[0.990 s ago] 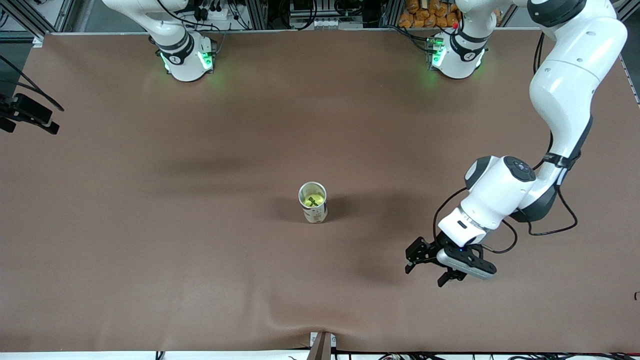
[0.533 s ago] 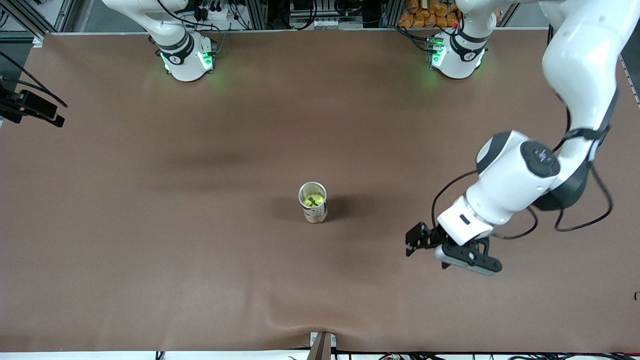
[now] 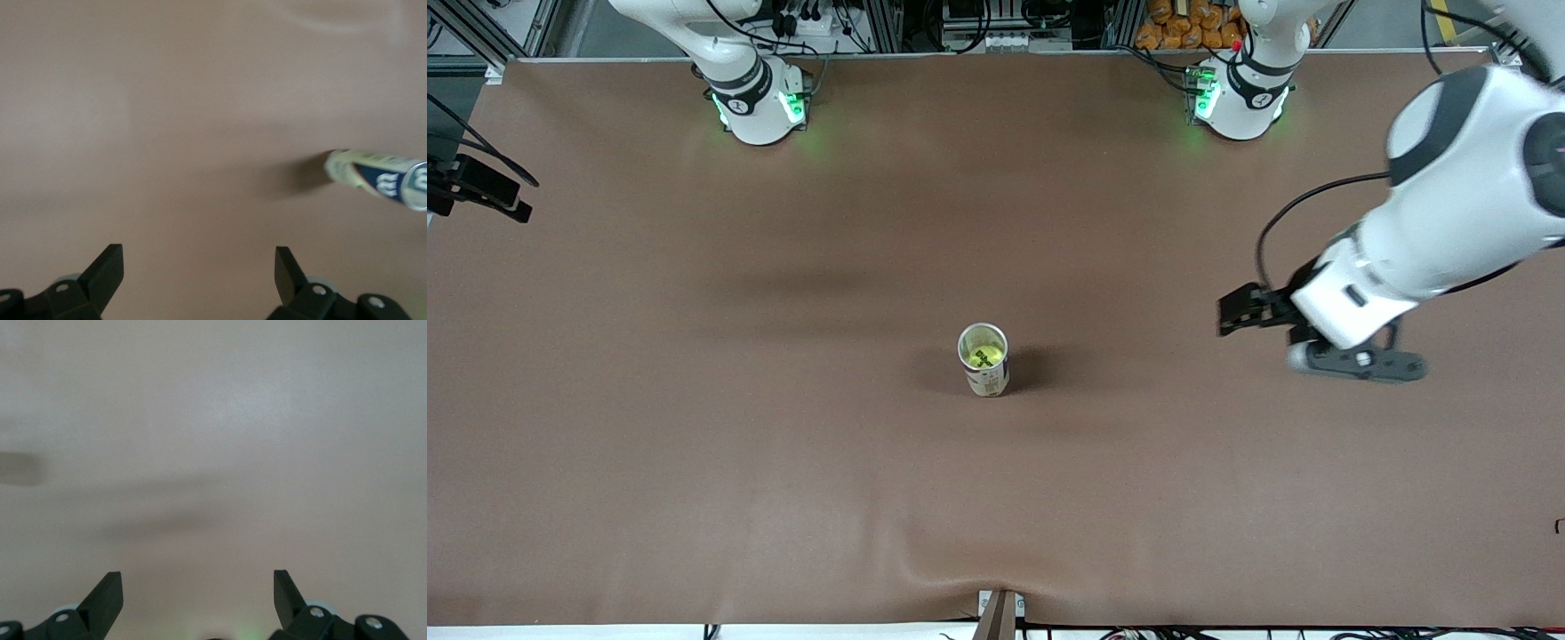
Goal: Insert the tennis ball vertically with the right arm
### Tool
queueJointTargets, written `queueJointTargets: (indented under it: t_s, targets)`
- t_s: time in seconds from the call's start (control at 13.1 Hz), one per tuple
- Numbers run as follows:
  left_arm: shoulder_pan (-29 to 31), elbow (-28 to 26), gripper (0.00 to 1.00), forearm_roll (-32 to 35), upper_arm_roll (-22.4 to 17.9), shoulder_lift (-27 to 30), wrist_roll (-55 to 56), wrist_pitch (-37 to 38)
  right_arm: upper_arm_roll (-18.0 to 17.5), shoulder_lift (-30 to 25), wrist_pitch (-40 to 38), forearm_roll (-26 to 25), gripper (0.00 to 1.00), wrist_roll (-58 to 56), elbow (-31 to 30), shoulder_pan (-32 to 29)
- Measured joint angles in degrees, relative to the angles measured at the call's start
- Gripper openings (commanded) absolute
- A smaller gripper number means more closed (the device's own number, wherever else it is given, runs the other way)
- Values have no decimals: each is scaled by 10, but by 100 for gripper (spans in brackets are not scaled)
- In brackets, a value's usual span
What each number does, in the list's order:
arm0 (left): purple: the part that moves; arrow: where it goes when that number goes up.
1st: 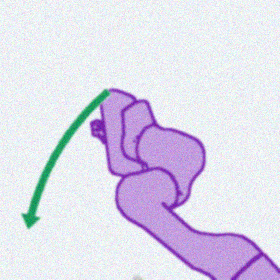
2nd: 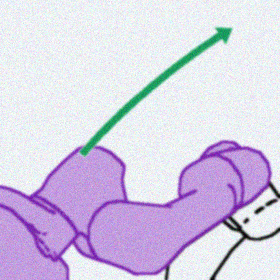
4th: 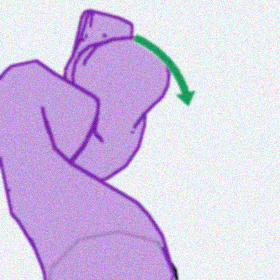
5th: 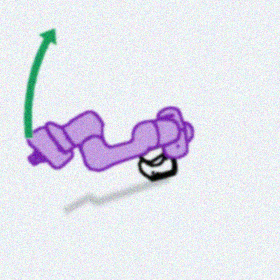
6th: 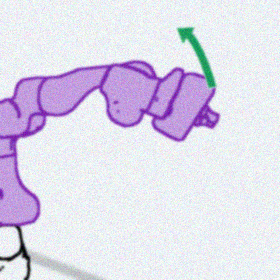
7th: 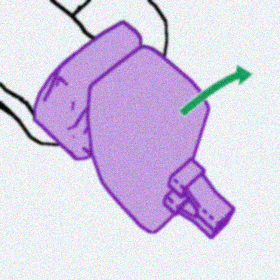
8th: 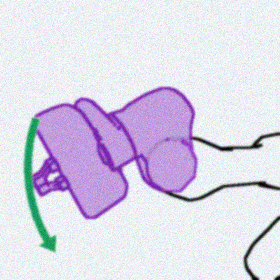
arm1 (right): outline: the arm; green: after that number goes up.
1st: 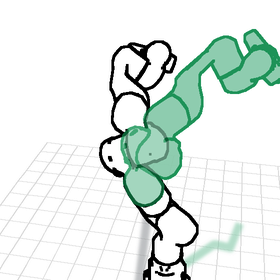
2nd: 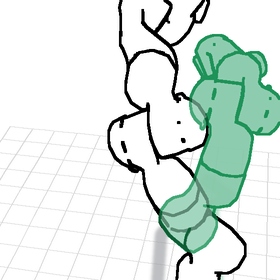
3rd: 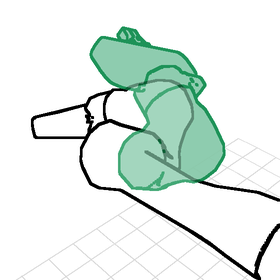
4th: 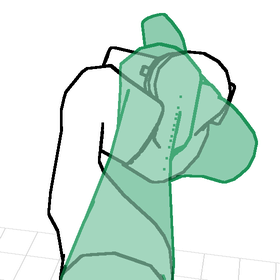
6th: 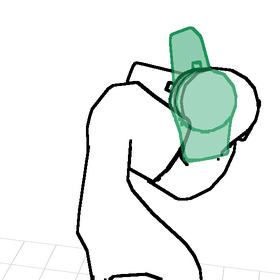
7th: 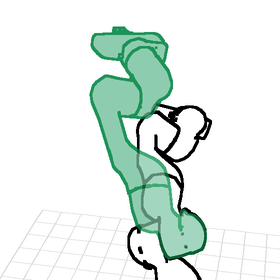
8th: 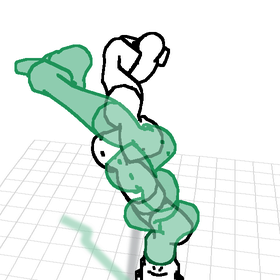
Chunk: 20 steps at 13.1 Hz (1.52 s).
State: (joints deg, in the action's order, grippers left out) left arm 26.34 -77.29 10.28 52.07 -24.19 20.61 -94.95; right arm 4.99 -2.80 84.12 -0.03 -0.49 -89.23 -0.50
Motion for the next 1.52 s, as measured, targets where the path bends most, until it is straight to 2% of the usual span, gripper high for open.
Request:
queueJointTargets:
  t_s: [0.23, 0.53, 0.91, 1.07, 1.14, 1.45, 1.52]
  targets:
    - [57, 0, 100, -6, 0, 48, 0, 71, -1, 0, -1, 0, 100, -4, 0, 0]
    - [119, 1, 100, -30, -1, 96, 0, 100, -4, 0, 0, 0, 100, -4, 1, 2]
    - [136, 3, 100, -30, -4, 104, -1, 108, -4, 0, 4, 0, 100, -4, 1, 2]
    - [121, 5, 100, -30, -21, 125, -5, 109, -4, 0, 5, 0, 100, -4, 1, 2]
    - [94, 5, 100, -31, -54, 140, -10, 112, -4, 0, 5, 0, 100, -4, 1, 2]
    - [-100, -7, 100, -69, -289, 184, -62, 120, -5, 0, 6, 0, 100, -4, 1, 2]
    - [-135, -14, 100, -83, -336, 190, -73, 120, -5, 0, 6, 0, 100, -4, 1, 2]
